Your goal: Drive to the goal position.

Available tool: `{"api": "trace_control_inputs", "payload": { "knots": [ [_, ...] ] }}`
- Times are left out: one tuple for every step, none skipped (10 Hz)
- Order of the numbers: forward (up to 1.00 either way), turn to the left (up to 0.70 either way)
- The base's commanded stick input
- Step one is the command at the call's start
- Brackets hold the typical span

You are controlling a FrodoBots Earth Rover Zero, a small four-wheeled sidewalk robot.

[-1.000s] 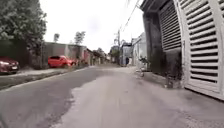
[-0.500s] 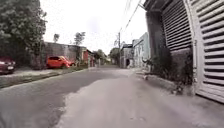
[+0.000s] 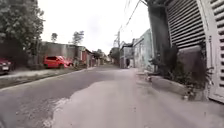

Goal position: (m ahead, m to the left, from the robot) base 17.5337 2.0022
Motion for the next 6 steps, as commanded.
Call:
{"api": "trace_control_inputs", "payload": {
  "knots": [
    [0.7,0.0],
    [0.7,0.0],
    [0.7,0.0],
    [0.7,0.0],
    [0.7,0.0],
    [0.7,0.0]
  ]
}}
